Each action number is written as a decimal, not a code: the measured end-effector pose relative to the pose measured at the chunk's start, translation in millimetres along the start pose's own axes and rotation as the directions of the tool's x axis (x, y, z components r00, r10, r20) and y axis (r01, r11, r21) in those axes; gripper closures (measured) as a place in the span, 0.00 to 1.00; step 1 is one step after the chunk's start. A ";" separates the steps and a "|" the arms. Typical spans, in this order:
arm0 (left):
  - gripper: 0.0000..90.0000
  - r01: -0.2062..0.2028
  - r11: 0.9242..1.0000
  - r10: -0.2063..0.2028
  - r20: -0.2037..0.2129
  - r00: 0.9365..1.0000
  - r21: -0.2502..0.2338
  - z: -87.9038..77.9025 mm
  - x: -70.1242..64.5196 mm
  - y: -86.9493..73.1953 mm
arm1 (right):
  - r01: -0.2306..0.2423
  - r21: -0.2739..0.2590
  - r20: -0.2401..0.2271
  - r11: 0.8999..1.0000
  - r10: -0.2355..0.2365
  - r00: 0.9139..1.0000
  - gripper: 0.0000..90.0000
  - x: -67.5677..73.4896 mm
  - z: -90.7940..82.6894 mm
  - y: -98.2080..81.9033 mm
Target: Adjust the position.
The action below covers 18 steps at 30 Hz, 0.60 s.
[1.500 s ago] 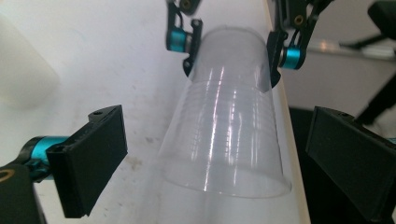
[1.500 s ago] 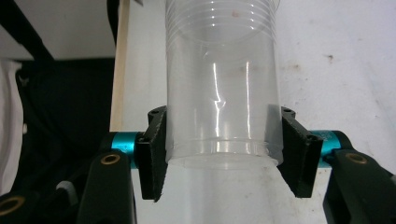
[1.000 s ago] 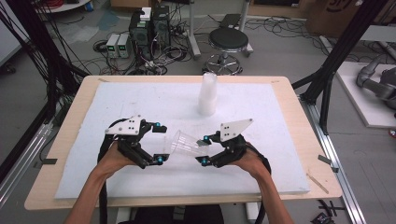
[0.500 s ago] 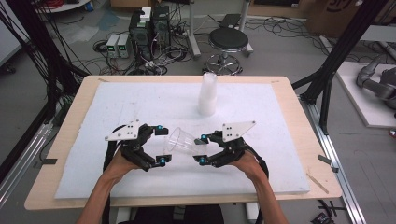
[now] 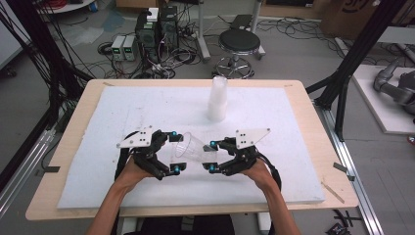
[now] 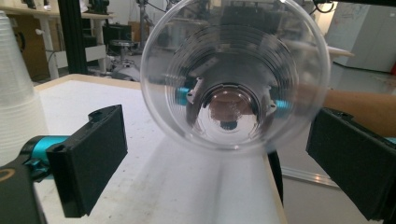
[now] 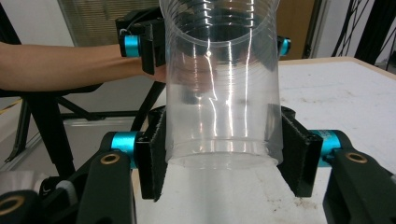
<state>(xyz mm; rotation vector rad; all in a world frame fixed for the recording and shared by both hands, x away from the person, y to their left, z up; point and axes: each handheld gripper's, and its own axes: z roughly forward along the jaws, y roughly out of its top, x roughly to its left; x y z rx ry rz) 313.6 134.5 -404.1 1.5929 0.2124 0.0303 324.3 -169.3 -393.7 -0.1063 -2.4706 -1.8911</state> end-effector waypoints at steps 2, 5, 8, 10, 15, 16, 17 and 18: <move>0.06 -0.004 1.000 0.004 0.009 1.000 -0.002 4.2 -0.3 2.9 | 0.003 -0.007 0.000 1.000 -0.003 1.000 0.47 -0.5 1.3 -0.3; 0.06 -0.013 1.000 0.013 0.026 1.000 -0.004 11.8 -1.4 7.7 | 0.003 -0.008 -0.009 1.000 -0.003 1.000 0.47 -0.3 2.6 -0.6; 0.06 -0.023 1.000 0.024 0.041 0.999 -0.008 18.8 -2.4 10.7 | 0.007 -0.014 -0.008 1.000 -0.007 1.000 0.47 -0.7 3.0 -0.7; 0.06 -0.029 0.999 0.029 0.047 0.998 -0.015 20.8 -2.5 11.0 | 0.005 -0.015 -0.012 1.000 -0.005 1.000 0.47 0.2 2.5 -0.6; 0.11 -0.026 1.000 0.027 0.062 0.998 -0.014 22.0 -2.7 10.5 | 0.010 -0.021 -0.016 1.000 -0.011 1.000 0.47 0.8 2.2 -0.8; 0.11 -0.027 1.000 0.027 0.063 0.998 -0.014 21.9 -2.8 10.5 | 0.011 -0.020 -0.018 1.000 -0.012 1.000 0.47 0.8 2.3 -0.9; 0.11 -0.027 1.000 0.028 0.065 0.998 -0.014 21.7 -2.8 10.7 | 0.012 -0.021 -0.020 1.000 -0.013 1.000 0.47 0.7 2.8 -1.1; 0.12 -0.025 1.000 0.026 0.068 0.997 -0.015 21.4 -2.7 10.7 | 0.015 -0.023 -0.016 1.000 -0.016 1.000 0.47 0.6 3.1 -1.3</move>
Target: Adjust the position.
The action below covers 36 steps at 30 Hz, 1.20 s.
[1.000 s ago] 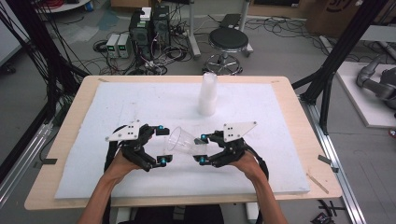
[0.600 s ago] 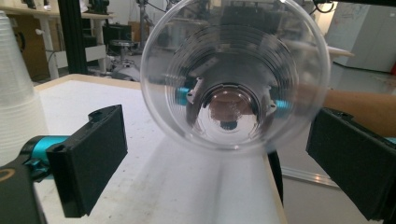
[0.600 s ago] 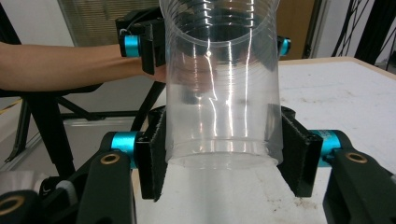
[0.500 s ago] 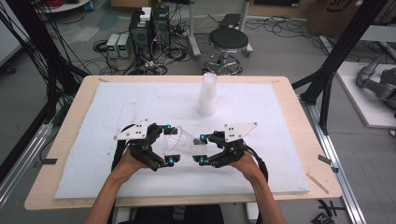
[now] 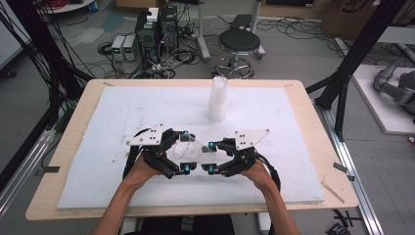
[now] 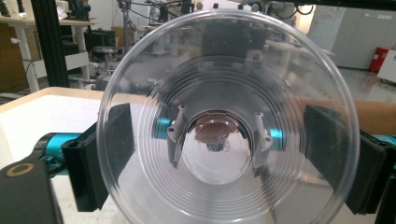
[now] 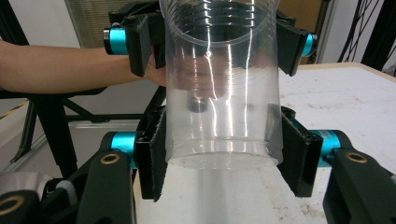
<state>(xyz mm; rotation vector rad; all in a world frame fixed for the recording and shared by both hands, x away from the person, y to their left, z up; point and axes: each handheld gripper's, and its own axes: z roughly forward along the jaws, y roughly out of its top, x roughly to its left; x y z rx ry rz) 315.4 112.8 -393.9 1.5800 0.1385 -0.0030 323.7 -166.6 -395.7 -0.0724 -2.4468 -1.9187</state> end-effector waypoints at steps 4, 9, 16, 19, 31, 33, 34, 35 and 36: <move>0.14 0.004 1.000 -0.004 0.009 1.000 -0.003 -0.3 -0.2 0.2 | -0.002 0.001 -0.011 1.000 0.002 1.000 0.47 0.8 1.7 -0.5; 0.26 -0.001 1.000 0.001 0.015 1.000 -0.008 -1.3 -1.0 0.6 | 0.004 -0.004 -0.012 1.000 -0.004 1.000 0.47 0.8 2.0 -0.7; 0.33 -0.003 1.000 0.003 0.016 1.000 -0.011 -2.5 -1.2 0.8 | 0.009 0.000 -0.020 1.000 -0.009 1.000 0.47 0.9 2.8 -1.0; 0.34 -0.004 1.000 0.005 0.014 1.000 -0.011 -2.5 -1.2 0.9 | 0.008 0.003 -0.023 1.000 -0.008 1.000 0.47 1.2 2.8 -1.0; 0.34 -0.013 1.000 0.013 -0.006 1.000 0.022 -5.3 -0.8 1.4 | -0.035 0.070 0.050 0.997 0.031 0.998 0.15 2.9 9.3 0.1; 0.34 -0.012 0.999 0.013 -0.021 1.000 0.049 -7.7 0.6 3.8 | -0.048 0.075 0.085 0.996 0.042 0.996 0.15 3.8 6.6 -0.8; 0.34 -0.017 0.997 0.019 -0.033 0.999 0.069 -9.0 1.7 6.3 | -0.058 0.082 0.106 0.995 0.049 0.993 0.15 4.6 4.9 -1.5; 0.34 -0.019 0.996 0.022 -0.042 0.999 0.085 -10.2 3.2 9.1 | -0.064 0.086 0.137 0.994 0.052 0.989 0.15 4.9 2.5 -2.8; 0.34 -0.017 0.994 0.023 -0.055 0.998 0.103 -11.5 5.0 12.4 | -0.078 0.092 0.170 0.993 0.061 0.983 0.15 5.4 -0.5 -4.8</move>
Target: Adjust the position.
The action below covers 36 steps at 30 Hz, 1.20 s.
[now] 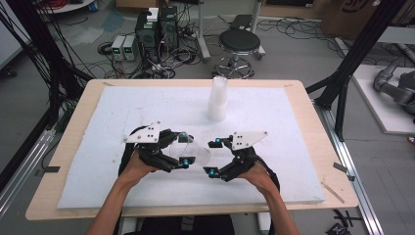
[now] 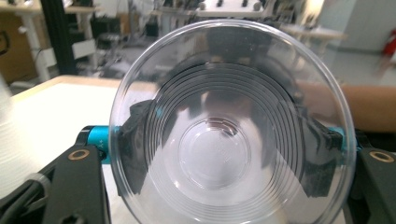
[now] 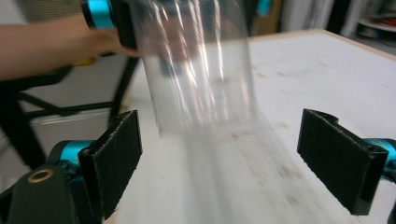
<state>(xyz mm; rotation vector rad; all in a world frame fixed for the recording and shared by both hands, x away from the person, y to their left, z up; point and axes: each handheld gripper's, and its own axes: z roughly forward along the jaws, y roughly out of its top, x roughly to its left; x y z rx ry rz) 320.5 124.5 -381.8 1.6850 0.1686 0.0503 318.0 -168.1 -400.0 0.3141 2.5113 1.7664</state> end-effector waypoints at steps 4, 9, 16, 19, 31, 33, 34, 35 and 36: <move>0.34 -0.012 0.993 0.016 -0.036 0.999 0.119 -3.5 9.9 12.3 | -0.044 0.031 0.138 0.999 0.039 0.990 0.16 -0.1 -12.7 -12.4; 0.34 -0.022 0.960 0.039 -0.055 0.998 0.280 -2.3 21.1 24.0 | -0.111 0.026 0.290 0.994 0.098 0.952 0.16 -1.3 -30.9 -29.7; 0.34 -0.007 0.890 0.048 -0.078 0.996 0.455 4.2 39.0 32.6 | -0.176 0.038 0.485 0.984 0.136 0.864 0.16 -2.3 -50.8 -49.1; 0.34 -0.009 0.867 0.055 -0.078 0.995 0.499 6.9 45.7 33.6 | -0.215 0.047 0.536 0.976 0.157 0.829 0.16 -3.9 -58.1 -57.4; 0.34 -0.010 0.773 0.096 -0.100 0.990 0.634 8.6 63.7 35.9 | -0.258 0.024 0.625 0.966 0.187 0.758 0.16 -8.1 -71.1 -80.9; 0.34 -0.023 0.770 0.110 -0.096 0.989 0.637 8.3 64.4 36.9 | -0.265 0.031 0.626 0.964 0.188 0.757 0.16 -8.3 -70.2 -81.4; 0.35 -0.020 0.771 0.107 -0.099 0.989 0.637 8.1 64.6 37.4 | -0.260 0.032 0.627 0.965 0.183 0.757 0.16 -8.5 -70.1 -81.3; 0.35 -0.019 0.773 0.108 -0.102 0.989 0.635 8.2 65.0 37.4 | -0.268 0.030 0.627 0.963 0.191 0.755 0.16 -8.1 -69.8 -81.3; 0.35 -0.019 0.770 0.110 -0.103 0.989 0.637 8.5 65.3 37.3 | -0.263 0.035 0.624 0.964 0.185 0.759 0.16 -8.4 -69.7 -81.5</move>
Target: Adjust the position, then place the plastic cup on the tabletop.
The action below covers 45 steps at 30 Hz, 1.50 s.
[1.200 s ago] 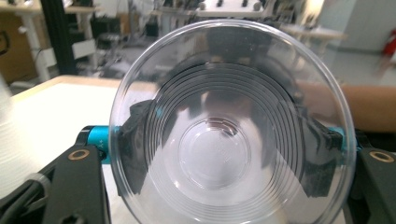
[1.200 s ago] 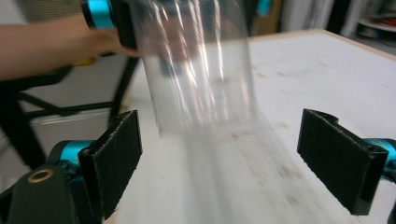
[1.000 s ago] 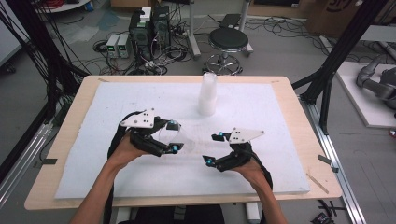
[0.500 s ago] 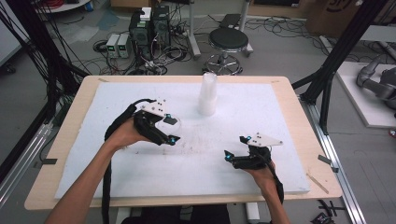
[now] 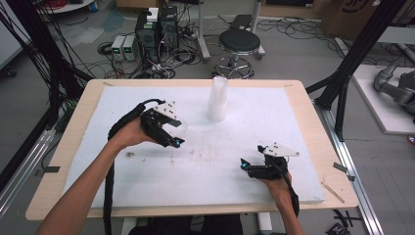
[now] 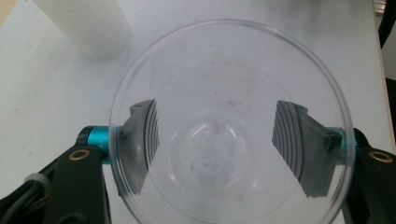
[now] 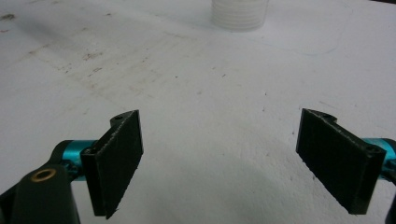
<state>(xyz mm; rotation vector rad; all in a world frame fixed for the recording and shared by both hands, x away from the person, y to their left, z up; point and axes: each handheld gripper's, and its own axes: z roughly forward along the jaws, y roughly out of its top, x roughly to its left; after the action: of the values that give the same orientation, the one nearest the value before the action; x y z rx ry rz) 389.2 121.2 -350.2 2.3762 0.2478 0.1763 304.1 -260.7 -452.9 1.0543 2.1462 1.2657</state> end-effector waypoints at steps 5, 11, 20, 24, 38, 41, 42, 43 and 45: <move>0.35 -0.004 1.000 0.003 0.004 1.000 0.020 2.4 -0.7 0.9 | -0.008 0.004 -0.007 1.000 0.008 1.000 0.16 -0.9 0.4 -0.1; 0.35 -0.001 1.000 0.001 -0.003 1.000 0.023 3.4 0.0 0.7 | -0.013 0.000 -0.011 1.000 0.013 1.000 0.16 -1.8 0.0 -0.3; 0.35 0.009 0.999 -0.008 -0.007 1.000 0.036 6.8 0.7 -1.0 | -0.009 0.002 -0.014 1.000 0.009 1.000 0.16 -1.1 0.0 -0.3; 0.35 0.012 0.999 -0.012 -0.010 1.000 0.050 12.6 1.4 -1.7 | -0.011 -0.001 -0.016 1.000 0.011 1.000 0.16 -1.5 0.2 -0.4; 0.35 0.018 0.997 -0.016 -0.023 1.000 0.077 41.0 2.1 -0.8 | -0.009 0.002 -0.014 1.000 0.009 1.000 0.16 -1.2 0.0 -0.6; 0.35 0.029 0.996 -0.027 -0.019 0.999 0.090 48.2 0.0 2.0 | -0.008 0.002 -0.014 1.000 0.008 1.000 0.16 -1.3 0.0 -0.6; 0.34 0.027 0.995 -0.026 -0.017 1.000 0.093 50.2 -0.1 2.5 | -0.009 0.002 -0.014 1.000 0.009 1.000 0.16 -1.2 0.0 -0.6; 0.34 0.029 0.995 -0.028 -0.017 0.999 0.097 51.6 -0.5 2.8 | -0.009 0.002 -0.014 1.000 0.009 1.000 0.16 -1.2 0.0 -0.6; 0.34 0.031 0.993 -0.030 -0.017 0.999 0.110 55.2 -1.4 3.4 | -0.011 0.002 -0.013 1.000 0.011 1.000 0.16 -0.9 -0.1 -0.6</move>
<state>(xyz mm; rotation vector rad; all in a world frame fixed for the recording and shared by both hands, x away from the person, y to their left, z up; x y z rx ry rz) 399.1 82.0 -387.9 2.4797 0.3080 0.1700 304.4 -261.6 -453.4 1.0623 2.1543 1.2791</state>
